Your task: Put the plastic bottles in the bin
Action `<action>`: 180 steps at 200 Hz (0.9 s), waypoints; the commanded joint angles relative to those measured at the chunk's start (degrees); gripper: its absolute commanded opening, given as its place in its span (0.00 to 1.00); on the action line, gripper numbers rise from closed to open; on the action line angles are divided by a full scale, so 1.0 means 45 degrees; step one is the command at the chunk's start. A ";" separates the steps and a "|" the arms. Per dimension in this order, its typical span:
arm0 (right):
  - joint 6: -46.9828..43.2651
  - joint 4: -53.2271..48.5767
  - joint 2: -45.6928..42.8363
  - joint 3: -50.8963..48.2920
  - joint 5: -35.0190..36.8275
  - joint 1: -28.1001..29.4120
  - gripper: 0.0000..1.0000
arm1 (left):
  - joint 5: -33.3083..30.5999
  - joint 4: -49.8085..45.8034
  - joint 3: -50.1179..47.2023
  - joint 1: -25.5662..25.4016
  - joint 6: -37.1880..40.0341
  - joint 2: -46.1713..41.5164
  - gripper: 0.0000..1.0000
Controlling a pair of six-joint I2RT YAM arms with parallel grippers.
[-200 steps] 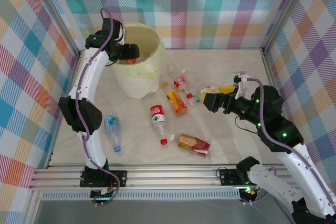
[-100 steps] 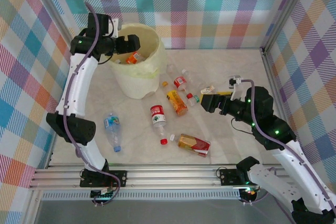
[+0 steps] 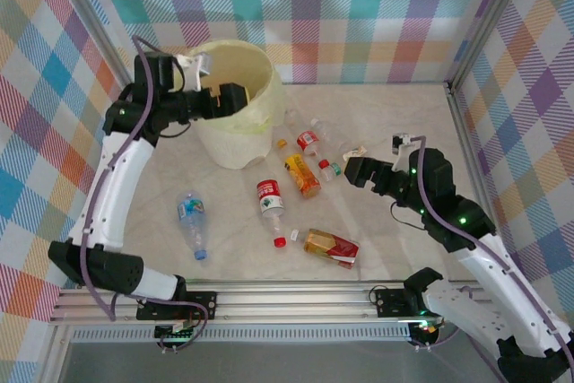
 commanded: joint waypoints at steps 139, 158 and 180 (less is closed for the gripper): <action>0.4270 0.1132 0.5427 0.0772 0.1225 -0.2819 0.99 | 0.1055 0.3288 -0.7308 -0.3992 -0.0201 -0.3773 1.00; 0.4808 0.1627 0.6164 0.0711 0.1323 -0.3021 0.98 | 0.1236 0.3142 -0.7205 -0.4055 -0.0007 -0.3750 1.00; 0.5452 0.2252 0.7154 0.0756 0.1358 -0.3130 0.98 | 0.1331 0.3077 -0.7243 -0.4137 0.0104 -0.3824 1.00</action>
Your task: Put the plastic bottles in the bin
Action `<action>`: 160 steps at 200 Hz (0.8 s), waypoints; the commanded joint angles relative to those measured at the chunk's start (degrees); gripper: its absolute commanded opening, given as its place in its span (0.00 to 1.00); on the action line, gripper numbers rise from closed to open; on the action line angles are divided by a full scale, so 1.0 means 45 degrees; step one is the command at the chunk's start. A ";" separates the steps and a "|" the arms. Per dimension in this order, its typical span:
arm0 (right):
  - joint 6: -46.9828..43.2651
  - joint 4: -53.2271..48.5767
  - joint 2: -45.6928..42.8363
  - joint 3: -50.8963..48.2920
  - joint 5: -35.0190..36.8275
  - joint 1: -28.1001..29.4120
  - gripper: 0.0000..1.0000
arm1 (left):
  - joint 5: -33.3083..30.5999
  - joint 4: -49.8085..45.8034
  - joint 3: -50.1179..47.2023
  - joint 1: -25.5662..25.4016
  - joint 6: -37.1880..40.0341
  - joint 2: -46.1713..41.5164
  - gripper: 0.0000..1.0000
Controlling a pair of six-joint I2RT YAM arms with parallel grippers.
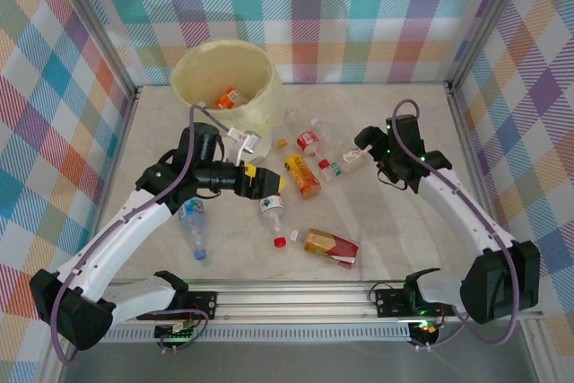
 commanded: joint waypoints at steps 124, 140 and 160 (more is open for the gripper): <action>0.3056 0.1907 0.5650 0.1540 0.0783 -0.0149 0.90 | 0.0525 -0.0252 0.0067 -0.0307 0.0636 -0.1093 1.00; 0.3240 0.1961 0.5860 0.1559 0.0805 -0.0134 0.89 | 0.0304 -0.0224 0.0004 -0.0326 0.0658 -0.1340 1.00; 0.3486 0.2013 0.6117 0.1560 0.0873 -0.0134 0.86 | -0.0261 -0.0180 -0.0051 -0.0326 0.0652 -0.1663 1.00</action>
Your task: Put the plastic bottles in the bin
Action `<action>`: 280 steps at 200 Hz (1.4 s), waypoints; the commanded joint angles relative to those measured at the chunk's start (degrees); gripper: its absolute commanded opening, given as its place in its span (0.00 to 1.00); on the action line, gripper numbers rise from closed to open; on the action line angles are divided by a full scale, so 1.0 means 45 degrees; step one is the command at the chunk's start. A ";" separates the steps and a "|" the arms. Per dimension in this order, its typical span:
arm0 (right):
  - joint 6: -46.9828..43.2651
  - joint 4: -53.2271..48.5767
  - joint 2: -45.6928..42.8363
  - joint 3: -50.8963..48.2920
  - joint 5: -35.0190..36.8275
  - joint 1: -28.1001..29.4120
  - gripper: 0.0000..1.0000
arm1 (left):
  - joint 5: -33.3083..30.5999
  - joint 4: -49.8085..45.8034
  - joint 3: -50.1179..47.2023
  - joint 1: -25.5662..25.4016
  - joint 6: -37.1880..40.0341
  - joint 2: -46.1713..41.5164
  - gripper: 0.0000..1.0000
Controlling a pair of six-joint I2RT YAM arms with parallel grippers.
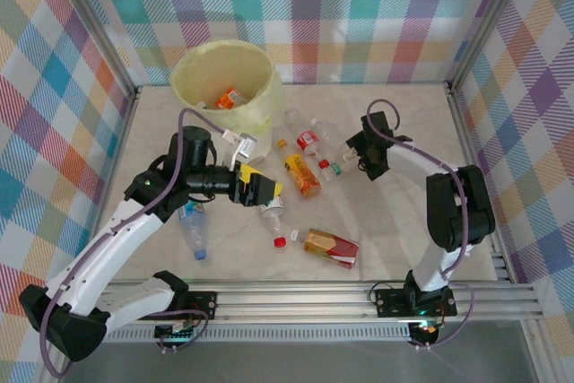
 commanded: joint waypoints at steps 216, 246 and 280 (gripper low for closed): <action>-0.1249 0.0211 0.1738 0.1202 0.0632 -0.0213 0.65 | -0.2958 0.0342 -0.0544 -0.0171 0.0107 -0.1309 1.00; -0.2563 0.0390 0.1013 0.0848 0.0831 -0.0404 0.61 | -0.2552 0.0366 -0.0521 -0.0225 0.0056 -0.0977 1.00; -0.4317 0.0456 -0.0454 0.0370 0.1146 -0.0457 0.58 | -0.2420 0.0307 -0.0498 -0.0347 0.0002 -0.0720 1.00</action>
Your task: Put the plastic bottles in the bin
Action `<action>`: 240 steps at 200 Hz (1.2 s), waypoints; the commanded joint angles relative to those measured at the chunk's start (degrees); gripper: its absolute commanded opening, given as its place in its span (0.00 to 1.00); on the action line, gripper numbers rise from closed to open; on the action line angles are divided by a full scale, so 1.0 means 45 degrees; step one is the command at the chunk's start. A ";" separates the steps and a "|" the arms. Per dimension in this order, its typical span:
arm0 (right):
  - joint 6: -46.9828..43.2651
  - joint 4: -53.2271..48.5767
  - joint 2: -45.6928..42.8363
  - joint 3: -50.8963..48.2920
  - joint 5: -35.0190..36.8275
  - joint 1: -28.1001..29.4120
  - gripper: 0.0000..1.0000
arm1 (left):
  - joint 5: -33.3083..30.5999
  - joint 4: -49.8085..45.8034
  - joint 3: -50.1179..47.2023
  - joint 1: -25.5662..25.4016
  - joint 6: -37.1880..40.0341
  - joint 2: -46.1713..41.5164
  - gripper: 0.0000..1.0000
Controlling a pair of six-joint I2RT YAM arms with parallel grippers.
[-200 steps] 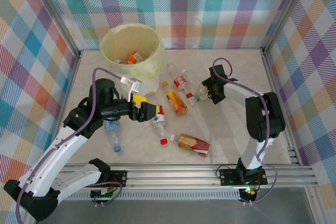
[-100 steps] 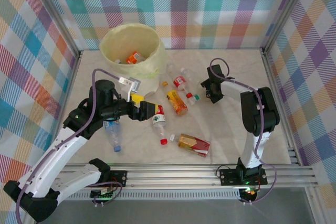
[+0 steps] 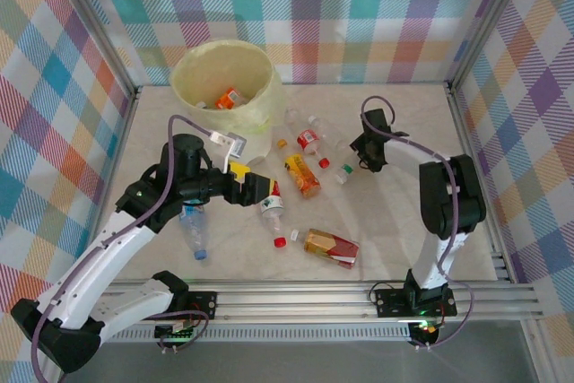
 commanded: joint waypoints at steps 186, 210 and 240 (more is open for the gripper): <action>-0.3856 -0.2847 -0.9245 -0.1776 -0.0549 0.3227 0.57 | -0.1768 0.6318 -0.0405 -0.3659 -0.3229 0.4483 0.99; -0.3300 -0.3574 -0.9144 -0.1418 -0.1073 0.3410 0.57 | -0.1631 0.6416 0.0168 -0.4031 -0.3051 0.5371 0.95; -0.3075 -0.3779 -0.9134 -0.1265 -0.1093 0.3781 0.57 | -0.1393 0.6688 0.0539 -0.4431 -0.3077 0.6159 0.89</action>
